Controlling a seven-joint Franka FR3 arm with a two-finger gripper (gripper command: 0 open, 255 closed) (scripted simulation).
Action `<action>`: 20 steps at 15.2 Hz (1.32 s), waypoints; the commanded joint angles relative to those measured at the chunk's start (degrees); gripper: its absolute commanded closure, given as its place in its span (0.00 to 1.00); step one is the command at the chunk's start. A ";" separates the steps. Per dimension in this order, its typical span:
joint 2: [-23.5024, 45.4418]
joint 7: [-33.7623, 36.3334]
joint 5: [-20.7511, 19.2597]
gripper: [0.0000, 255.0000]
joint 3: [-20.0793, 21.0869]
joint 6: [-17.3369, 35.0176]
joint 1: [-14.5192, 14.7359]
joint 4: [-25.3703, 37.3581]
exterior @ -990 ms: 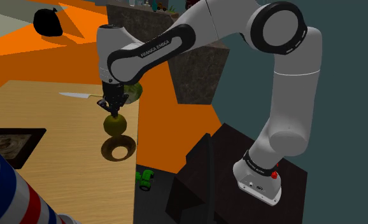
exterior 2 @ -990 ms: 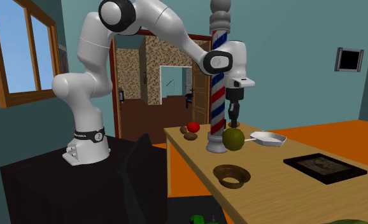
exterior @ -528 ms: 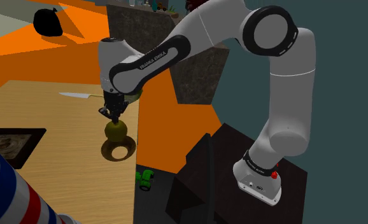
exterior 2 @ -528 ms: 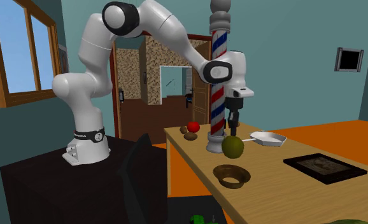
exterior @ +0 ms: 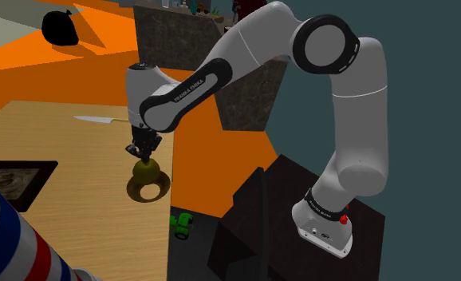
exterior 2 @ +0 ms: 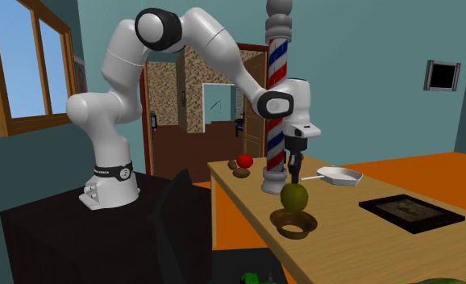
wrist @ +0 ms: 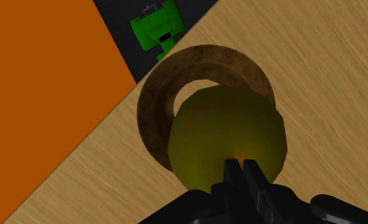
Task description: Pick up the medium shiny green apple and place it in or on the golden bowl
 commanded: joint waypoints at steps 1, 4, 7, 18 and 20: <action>1.13 0.21 -0.43 1.00 -0.33 1.04 0.26 0.11; 2.77 0.53 -1.04 1.00 -0.84 2.61 0.63 0.15; 3.34 0.63 -1.24 1.00 -1.02 3.13 0.77 0.18; 3.34 0.63 -1.24 0.00 -1.02 3.13 0.77 0.18; 1.87 0.30 -0.72 0.00 -0.57 1.90 0.35 -0.04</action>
